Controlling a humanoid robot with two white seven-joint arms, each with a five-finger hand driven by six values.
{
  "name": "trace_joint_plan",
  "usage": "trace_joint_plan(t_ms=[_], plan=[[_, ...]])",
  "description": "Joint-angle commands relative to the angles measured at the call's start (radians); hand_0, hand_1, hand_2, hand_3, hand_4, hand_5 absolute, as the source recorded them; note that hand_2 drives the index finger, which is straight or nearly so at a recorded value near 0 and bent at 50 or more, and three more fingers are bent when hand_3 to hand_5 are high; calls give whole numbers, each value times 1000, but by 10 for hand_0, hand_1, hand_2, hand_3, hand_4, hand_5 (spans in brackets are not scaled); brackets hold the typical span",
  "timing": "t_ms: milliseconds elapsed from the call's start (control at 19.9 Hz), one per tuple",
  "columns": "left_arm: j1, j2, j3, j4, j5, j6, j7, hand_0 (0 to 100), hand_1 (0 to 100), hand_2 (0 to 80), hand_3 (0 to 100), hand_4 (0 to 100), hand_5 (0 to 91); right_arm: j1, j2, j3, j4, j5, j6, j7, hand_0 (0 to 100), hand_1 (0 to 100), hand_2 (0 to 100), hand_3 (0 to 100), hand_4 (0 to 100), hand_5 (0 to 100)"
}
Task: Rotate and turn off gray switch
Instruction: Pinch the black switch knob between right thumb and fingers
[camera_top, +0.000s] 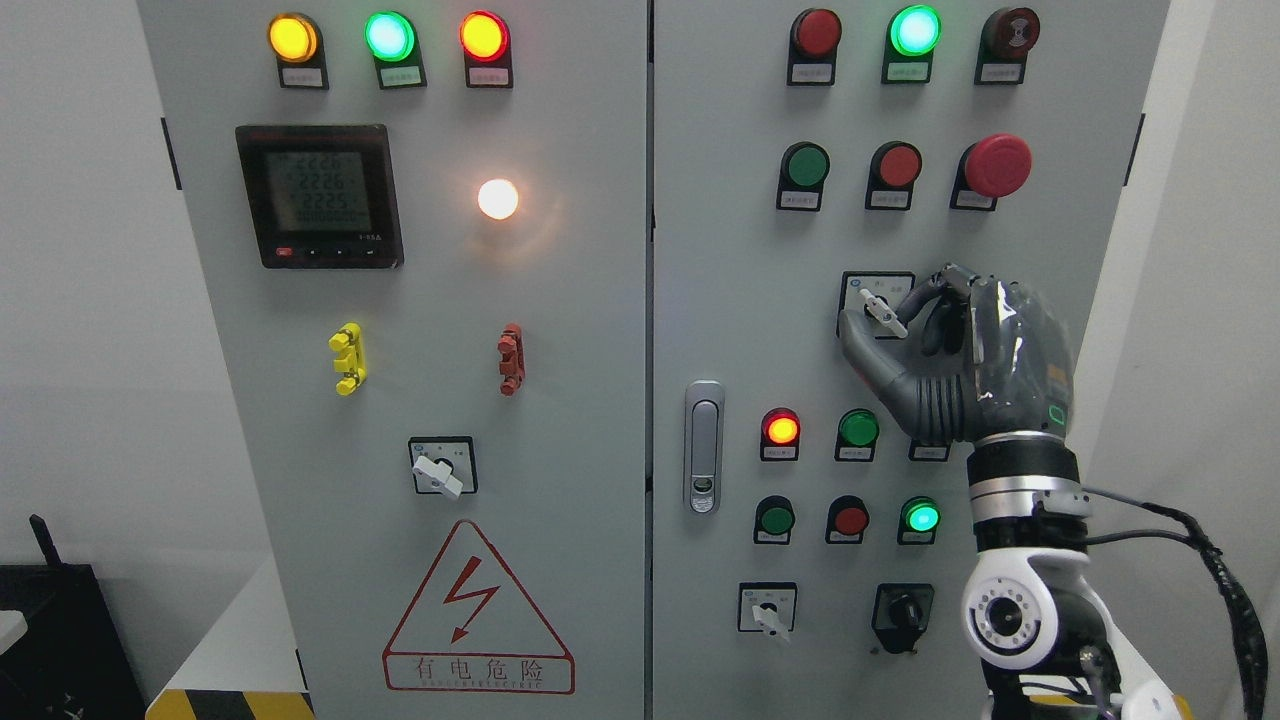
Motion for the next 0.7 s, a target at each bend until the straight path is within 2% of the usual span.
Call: trace_joint_plan(t_ms=[0, 652], plan=[[-9, 1, 8, -25, 20, 0, -1, 120, 389, 0, 0, 0, 0, -3, -1, 5, 11, 0, 3, 0, 142, 400, 639, 915, 940, 1000], [-9, -1, 8, -25, 20, 0, -1, 120, 389, 0, 0, 0, 0, -3, 1, 6, 12, 20, 3, 0, 159, 394, 658, 930, 945, 1000]])
